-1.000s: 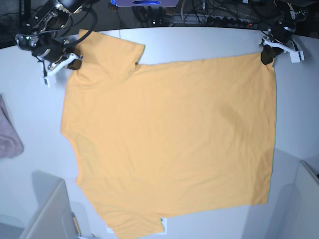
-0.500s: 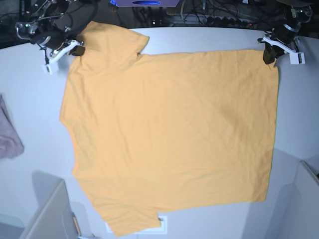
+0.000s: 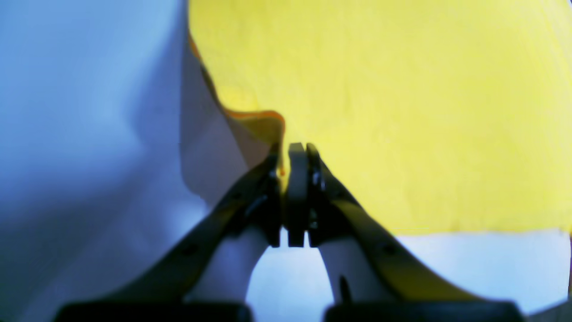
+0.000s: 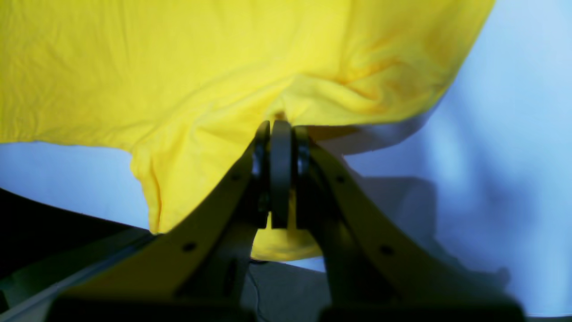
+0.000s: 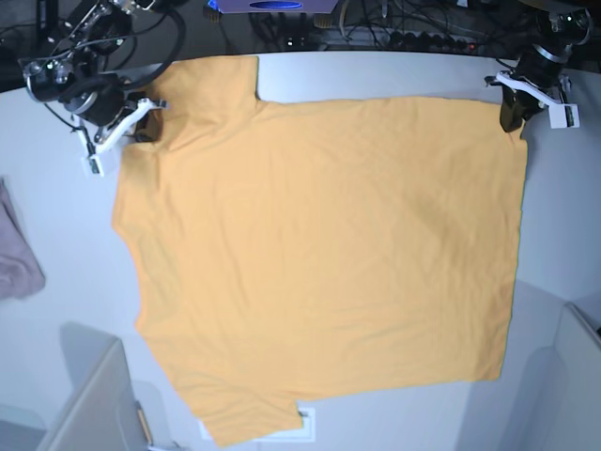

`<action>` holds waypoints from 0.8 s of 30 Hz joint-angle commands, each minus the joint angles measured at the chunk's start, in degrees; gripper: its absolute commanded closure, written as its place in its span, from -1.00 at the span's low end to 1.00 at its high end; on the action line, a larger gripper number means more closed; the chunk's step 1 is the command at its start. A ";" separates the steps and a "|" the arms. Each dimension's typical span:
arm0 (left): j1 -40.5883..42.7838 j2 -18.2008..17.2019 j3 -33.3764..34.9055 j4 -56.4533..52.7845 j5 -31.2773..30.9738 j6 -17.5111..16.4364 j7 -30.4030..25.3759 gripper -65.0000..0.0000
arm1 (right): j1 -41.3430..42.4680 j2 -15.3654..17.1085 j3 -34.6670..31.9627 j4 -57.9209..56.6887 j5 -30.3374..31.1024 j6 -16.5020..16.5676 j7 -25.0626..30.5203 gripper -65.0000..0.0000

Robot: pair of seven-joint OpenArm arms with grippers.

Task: Fold the T-shirt properly
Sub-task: 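Close both grippers on the shoulder corners of the shirt, then lift the shoulder corners and pull them toward the hem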

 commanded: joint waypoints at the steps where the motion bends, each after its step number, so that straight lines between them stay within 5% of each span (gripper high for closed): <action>1: -0.68 -0.73 -0.13 0.84 -1.01 0.20 -1.30 1.00 | 1.06 0.25 0.03 0.98 1.01 0.16 0.80 1.00; 9: -3.50 0.24 1.10 1.46 -1.01 1.69 -1.30 1.00 | 3.26 0.25 -0.24 0.98 1.09 0.16 0.72 1.00; 15: -5.08 0.42 0.84 1.46 -1.01 4.07 -1.39 1.00 | 4.57 1.13 0.03 0.98 9.97 -0.45 1.07 1.00; 19: -6.84 0.59 0.84 1.37 -0.84 4.07 -1.39 1.00 | 6.68 1.13 0.12 0.71 10.59 -4.14 1.07 1.00; 24: -9.21 0.59 0.84 1.28 -0.57 4.94 -1.39 1.00 | 10.11 1.31 0.12 0.63 10.68 -4.76 0.80 1.00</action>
